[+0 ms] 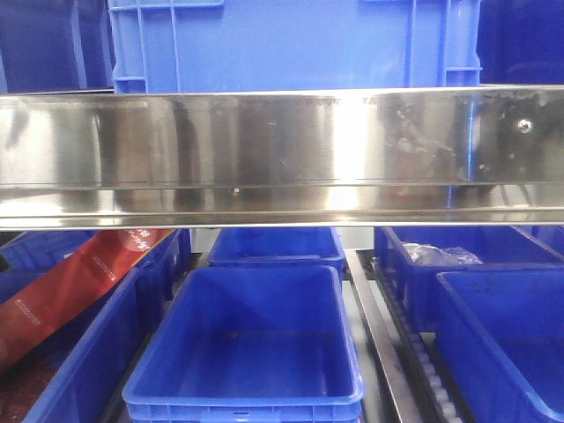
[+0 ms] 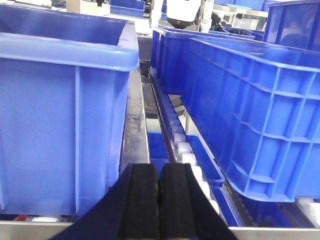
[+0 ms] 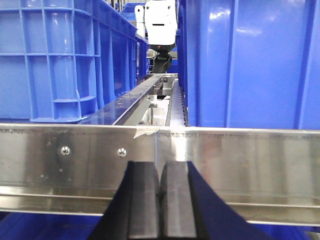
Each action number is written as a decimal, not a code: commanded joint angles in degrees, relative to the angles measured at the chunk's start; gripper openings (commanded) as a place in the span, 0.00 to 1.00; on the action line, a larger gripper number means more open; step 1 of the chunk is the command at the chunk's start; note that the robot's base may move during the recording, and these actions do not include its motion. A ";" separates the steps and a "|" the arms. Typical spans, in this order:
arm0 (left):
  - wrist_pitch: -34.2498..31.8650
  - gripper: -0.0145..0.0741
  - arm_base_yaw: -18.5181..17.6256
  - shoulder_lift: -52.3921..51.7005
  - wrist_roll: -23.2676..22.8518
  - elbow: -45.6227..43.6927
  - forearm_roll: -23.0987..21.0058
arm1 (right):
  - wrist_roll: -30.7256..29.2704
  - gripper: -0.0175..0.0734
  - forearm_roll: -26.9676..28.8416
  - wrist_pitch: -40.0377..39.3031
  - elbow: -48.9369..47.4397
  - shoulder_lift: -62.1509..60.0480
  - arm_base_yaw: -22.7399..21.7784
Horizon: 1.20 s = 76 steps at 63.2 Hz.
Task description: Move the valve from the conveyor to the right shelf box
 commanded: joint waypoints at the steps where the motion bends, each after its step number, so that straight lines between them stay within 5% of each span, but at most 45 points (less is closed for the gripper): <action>1: -0.70 0.04 0.08 -0.43 -0.28 -0.01 -0.34 | 0.25 0.01 -0.52 -1.40 0.15 -0.20 -0.30; 25: -1.10 0.04 0.08 -1.07 -0.28 0.44 -0.34 | 0.25 0.01 -0.52 -1.40 0.15 -0.20 -0.30; 57: -2.20 0.04 3.94 -33.93 -2.55 26.46 8.97 | 0.25 0.01 -0.52 -1.40 0.15 -0.20 -0.30; 76: -3.91 0.04 3.94 -33.93 -5.09 26.87 10.37 | 0.25 0.01 -0.52 -1.40 0.15 -0.20 -0.30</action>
